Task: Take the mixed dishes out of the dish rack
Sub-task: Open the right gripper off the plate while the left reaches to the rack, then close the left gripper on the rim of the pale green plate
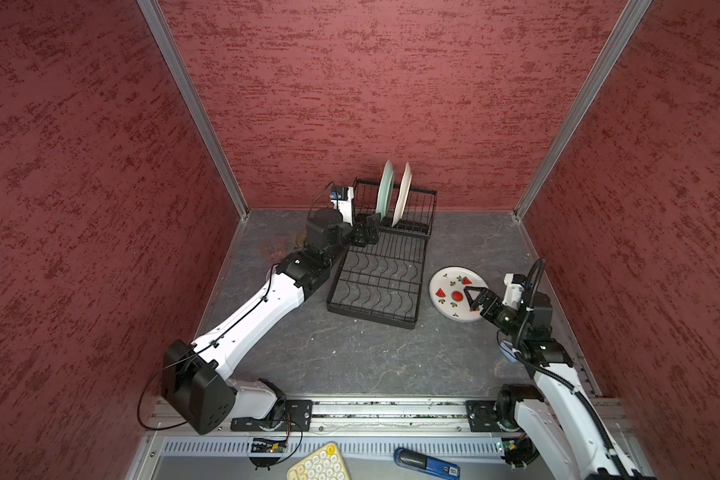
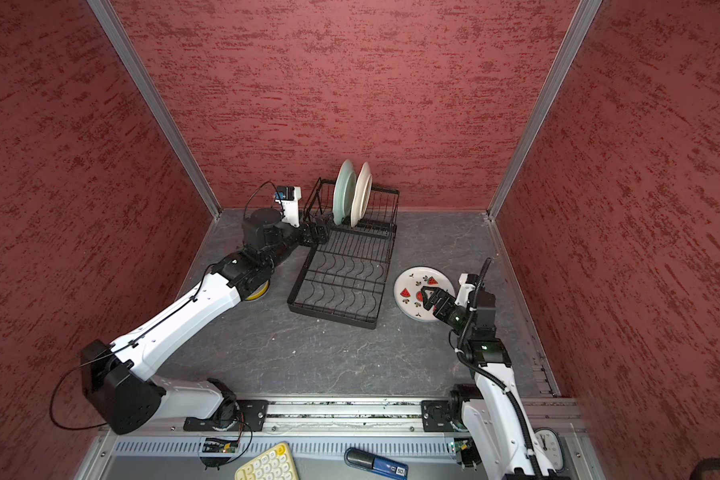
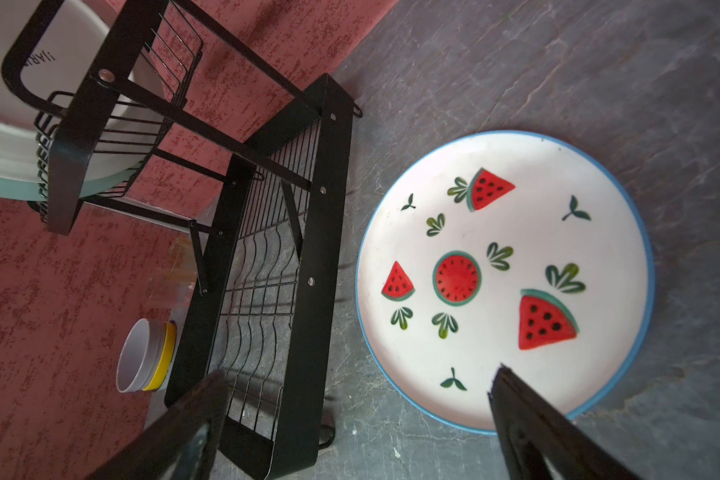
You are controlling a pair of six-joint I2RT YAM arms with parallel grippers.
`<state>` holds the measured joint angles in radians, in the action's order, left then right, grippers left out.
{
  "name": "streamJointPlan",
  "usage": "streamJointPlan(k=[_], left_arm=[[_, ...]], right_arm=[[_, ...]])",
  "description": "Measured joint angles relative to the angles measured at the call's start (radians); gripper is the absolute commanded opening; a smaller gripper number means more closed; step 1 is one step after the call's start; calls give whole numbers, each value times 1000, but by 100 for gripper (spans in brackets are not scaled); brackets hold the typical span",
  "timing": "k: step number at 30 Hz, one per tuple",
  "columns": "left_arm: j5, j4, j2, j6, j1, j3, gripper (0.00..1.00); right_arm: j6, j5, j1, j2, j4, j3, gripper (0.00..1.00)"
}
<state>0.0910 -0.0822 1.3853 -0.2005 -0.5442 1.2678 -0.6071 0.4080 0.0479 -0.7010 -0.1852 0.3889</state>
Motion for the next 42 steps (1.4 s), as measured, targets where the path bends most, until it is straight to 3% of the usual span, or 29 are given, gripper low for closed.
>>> streamJointPlan(k=[7, 12, 24, 28, 36, 42], left_arm=[[-134, 8, 71, 35, 27, 76, 84], [-173, 21, 132, 60, 39, 137, 64], [-182, 29, 294, 105, 47, 254, 54], [-176, 29, 329, 125, 45, 290, 37], [-123, 26, 391, 200, 16, 347, 36], [-82, 11, 427, 252, -5, 382, 29]], right_arm=[[-9, 0, 0, 29, -6, 0, 99], [-14, 0, 0, 40, -25, 0, 99], [-22, -1, 0, 73, -74, -6, 99], [-33, -1, 0, 76, -79, -7, 99], [-40, -1, 0, 74, -89, -7, 99], [-43, -4, 0, 76, -97, -7, 99]])
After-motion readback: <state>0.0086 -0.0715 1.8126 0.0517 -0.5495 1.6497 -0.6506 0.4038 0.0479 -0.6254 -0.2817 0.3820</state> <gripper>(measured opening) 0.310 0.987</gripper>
